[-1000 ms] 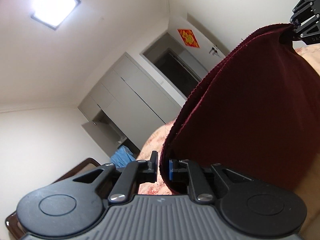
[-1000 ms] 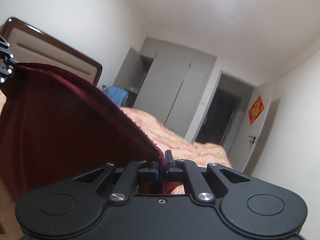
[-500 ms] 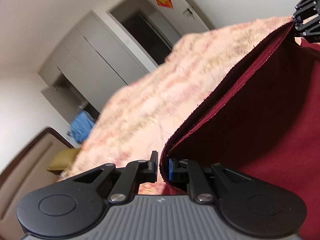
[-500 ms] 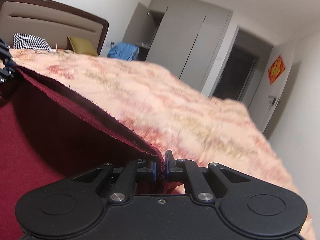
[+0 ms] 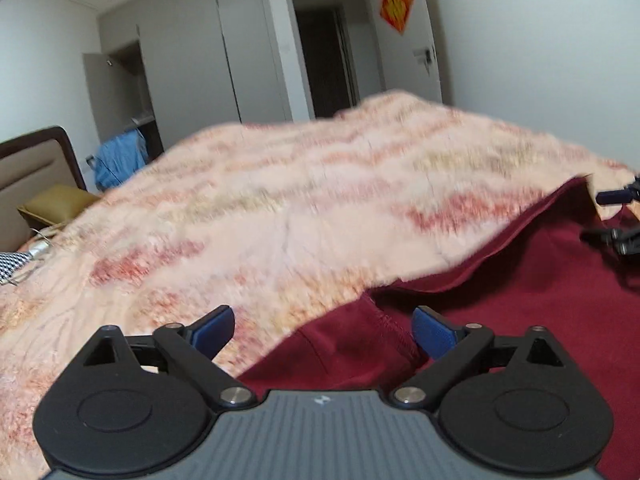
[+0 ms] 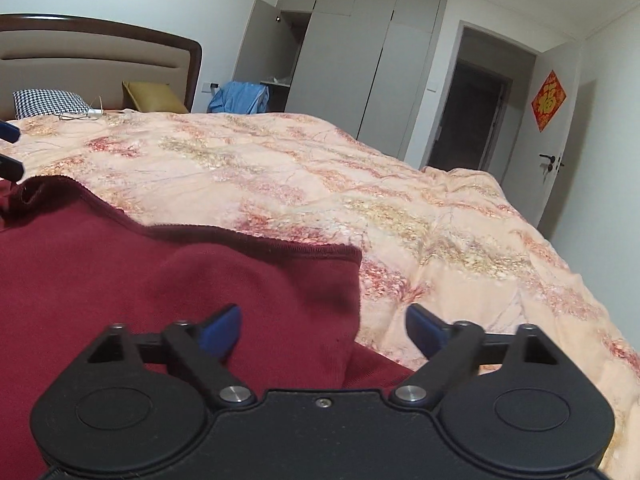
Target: Fold small clothes
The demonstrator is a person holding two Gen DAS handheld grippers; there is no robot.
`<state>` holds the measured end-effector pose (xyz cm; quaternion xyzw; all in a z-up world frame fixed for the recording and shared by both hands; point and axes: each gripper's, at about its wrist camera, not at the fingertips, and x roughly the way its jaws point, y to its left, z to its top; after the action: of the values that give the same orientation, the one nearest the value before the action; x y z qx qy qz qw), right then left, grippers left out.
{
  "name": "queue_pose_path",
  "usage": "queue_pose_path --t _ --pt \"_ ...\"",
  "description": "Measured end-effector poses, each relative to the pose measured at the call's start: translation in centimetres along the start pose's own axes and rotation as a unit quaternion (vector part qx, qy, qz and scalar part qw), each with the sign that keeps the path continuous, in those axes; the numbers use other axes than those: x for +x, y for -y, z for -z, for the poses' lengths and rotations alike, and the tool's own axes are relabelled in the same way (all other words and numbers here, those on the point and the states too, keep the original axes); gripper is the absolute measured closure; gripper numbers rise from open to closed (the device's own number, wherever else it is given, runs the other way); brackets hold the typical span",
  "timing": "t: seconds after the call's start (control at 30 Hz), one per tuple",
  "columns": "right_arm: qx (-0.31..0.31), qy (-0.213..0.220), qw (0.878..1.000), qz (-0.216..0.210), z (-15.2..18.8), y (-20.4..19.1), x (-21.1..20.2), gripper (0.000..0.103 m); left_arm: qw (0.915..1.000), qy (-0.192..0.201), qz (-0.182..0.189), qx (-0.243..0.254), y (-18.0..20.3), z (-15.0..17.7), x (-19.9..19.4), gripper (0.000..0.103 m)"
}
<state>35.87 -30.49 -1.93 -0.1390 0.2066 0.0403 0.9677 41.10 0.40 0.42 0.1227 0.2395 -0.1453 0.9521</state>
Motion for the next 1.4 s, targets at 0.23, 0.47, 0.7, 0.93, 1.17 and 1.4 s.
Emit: queue_pose_path --t 0.23,0.47,0.7,0.93,1.17,1.4 --pt "-0.022 0.015 1.000 -0.003 1.0 -0.6 -1.6 0.001 0.9995 -0.009 -0.010 0.030 1.7 3.1 -2.8 0.000" --pt "0.006 -0.006 1.000 0.006 2.8 -0.8 -0.6 0.001 0.9928 -0.065 -0.093 0.038 2.0 4.7 0.5 0.001" --pt "0.022 -0.007 1.000 0.005 3.3 -0.6 -0.1 0.001 0.9758 -0.074 -0.129 -0.161 -4.4 4.6 2.6 0.001" --pt "0.043 -0.016 0.999 -0.008 3.7 -0.1 0.6 0.001 0.9653 -0.057 -0.103 -0.233 -6.1 7.8 2.8 0.000" --pt "0.065 -0.017 0.998 -0.021 4.0 0.5 0.7 0.001 0.9611 -0.054 -0.100 -0.252 -6.1 7.5 1.8 0.000" --pt "0.060 -0.012 0.998 -0.016 4.1 0.2 0.5 0.001 0.9558 -0.029 -0.097 -0.276 -4.9 7.6 -2.1 0.000"
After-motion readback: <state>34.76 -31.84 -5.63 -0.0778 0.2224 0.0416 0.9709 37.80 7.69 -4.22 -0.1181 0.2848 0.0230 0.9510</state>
